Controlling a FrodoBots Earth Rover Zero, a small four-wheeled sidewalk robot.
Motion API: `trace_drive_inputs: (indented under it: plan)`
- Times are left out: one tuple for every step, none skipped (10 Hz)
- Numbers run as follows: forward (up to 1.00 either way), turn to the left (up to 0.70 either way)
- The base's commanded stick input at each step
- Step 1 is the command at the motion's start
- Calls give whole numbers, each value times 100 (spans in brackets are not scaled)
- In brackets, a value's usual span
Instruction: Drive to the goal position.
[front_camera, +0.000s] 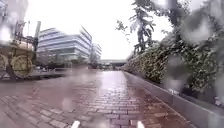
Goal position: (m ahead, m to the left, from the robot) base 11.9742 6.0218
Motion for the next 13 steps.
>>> trace_drive_inputs:
  plan:
    - [70,0]
    - [70,0]
    - [70,0]
    - [70,0]
    - [70,0]
    - [70,0]
    - [70,0]
    - [70,0]
    - [70,0]
    - [70,0]
    - [70,0]
    - [70,0]
    - [70,0]
